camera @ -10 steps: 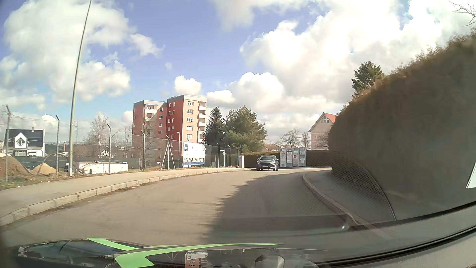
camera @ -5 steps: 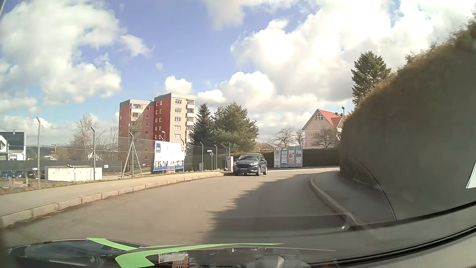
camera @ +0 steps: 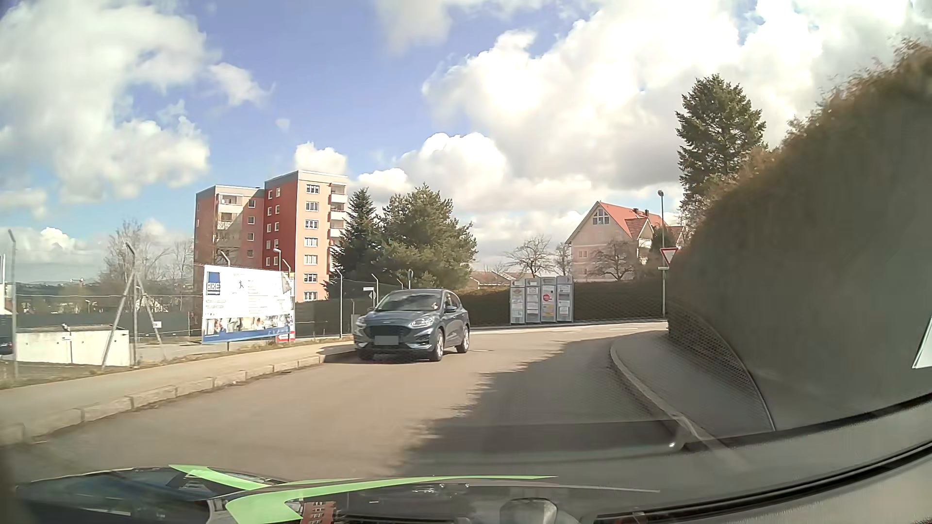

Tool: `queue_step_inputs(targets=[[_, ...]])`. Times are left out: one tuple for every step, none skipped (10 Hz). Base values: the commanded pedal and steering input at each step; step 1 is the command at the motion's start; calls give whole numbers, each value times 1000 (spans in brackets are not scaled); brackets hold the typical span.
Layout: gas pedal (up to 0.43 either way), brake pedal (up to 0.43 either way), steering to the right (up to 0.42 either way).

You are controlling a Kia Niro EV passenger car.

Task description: Follow the waypoints while adhering to traffic rules and regulations

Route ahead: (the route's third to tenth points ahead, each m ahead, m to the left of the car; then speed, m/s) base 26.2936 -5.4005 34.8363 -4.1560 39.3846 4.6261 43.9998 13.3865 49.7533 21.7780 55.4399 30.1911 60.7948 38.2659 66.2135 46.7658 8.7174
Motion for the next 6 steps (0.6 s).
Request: queue_step_inputs(targets=[[0, 104, 55], [0, 116, 52], [0, 140, 49], [0, 152, 48], [0, 152, 48], [0, 165, 46]])
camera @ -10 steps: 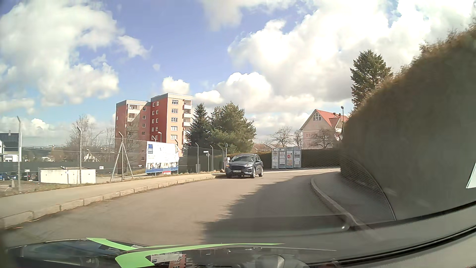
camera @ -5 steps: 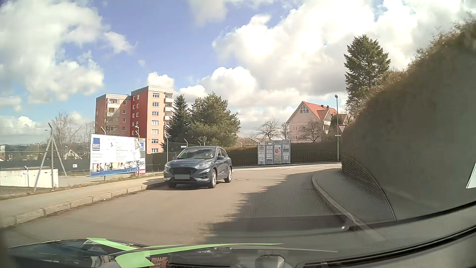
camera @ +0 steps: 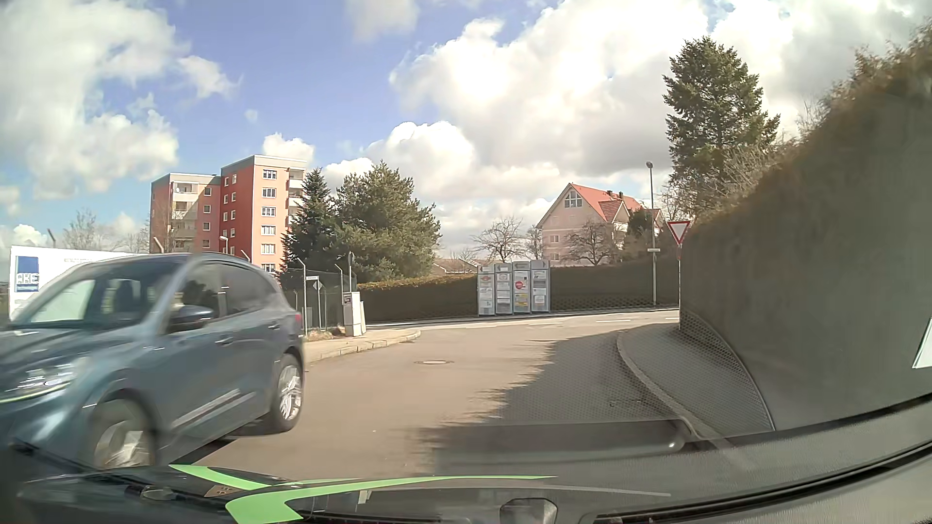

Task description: Follow the waypoints while adhering to traffic rules and regulations

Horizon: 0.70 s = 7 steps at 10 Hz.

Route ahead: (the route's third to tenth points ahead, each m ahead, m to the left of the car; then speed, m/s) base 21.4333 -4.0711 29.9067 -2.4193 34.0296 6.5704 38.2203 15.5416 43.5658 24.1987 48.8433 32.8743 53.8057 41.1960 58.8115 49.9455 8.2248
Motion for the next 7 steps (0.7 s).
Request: queue_step_inputs(targets=[[0, 177, 46], [0, 195, 47], [0, 195, 47], [0, 195, 47], [0, 195, 49], [0, 201, 51], [0, 207, 53]])
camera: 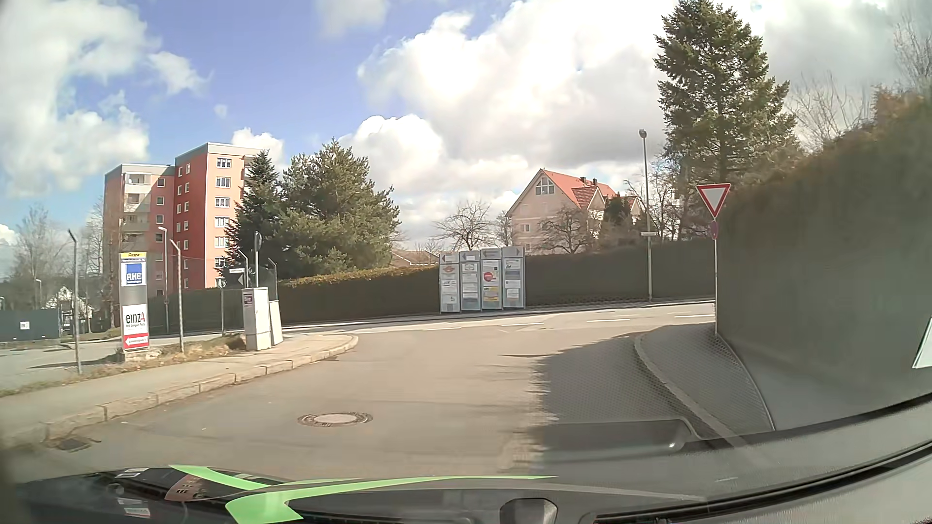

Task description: Follow the waypoints while adhering to traffic rules and regulations

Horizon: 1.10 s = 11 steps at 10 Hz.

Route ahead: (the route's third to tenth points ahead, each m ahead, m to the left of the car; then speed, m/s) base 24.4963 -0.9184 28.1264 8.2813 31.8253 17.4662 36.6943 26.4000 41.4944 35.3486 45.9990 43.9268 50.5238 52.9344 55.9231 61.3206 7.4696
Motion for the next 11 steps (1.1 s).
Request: queue_step_inputs(targets=[[0, 213, 54], [0, 213, 55], [0, 220, 58], [0, 220, 63], [0, 226, 71], [0, 226, 80], [0, 232, 87], [0, 238, 89], [0, 238, 88], [0, 244, 82], [0, 250, 74]])
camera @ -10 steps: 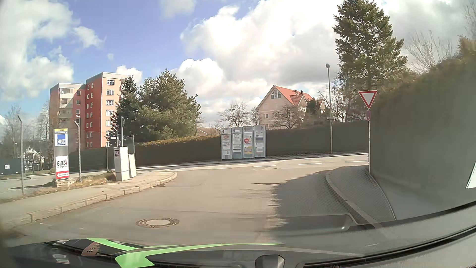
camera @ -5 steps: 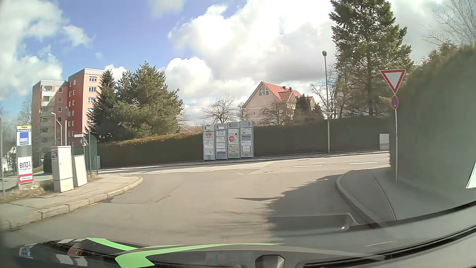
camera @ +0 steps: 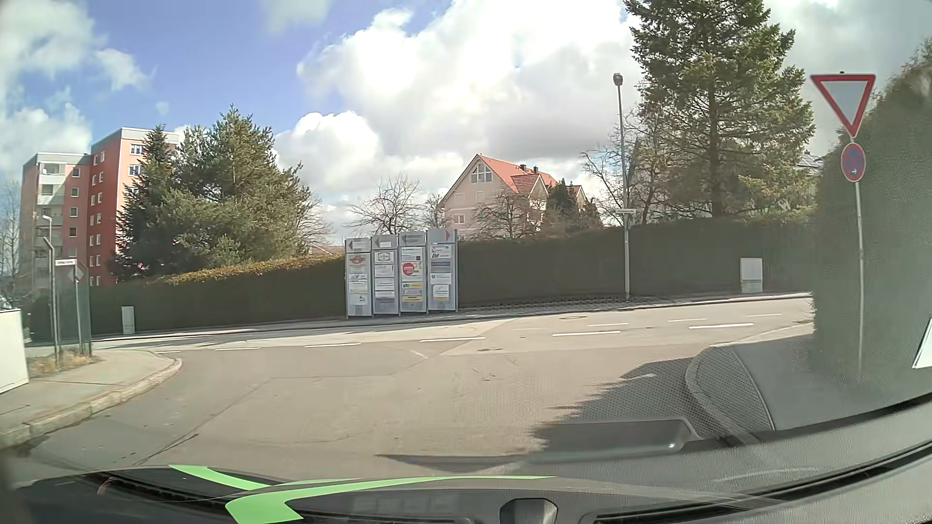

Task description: Follow the waypoints while adhering to traffic rules and regulations

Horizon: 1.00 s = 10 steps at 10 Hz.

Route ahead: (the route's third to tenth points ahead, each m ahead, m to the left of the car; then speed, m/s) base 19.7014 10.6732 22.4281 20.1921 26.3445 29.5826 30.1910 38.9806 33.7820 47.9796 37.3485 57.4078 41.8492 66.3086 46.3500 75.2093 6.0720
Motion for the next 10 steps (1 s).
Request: queue_step_inputs(targets=[[0, 256, 74], [0, 256, 76], [0, 262, 76], [0, 262, 77], [0, 262, 78], [0, 262, 81], [0, 262, 87], [0, 262, 92], [0, 262, 96], [0, 268, 99]])
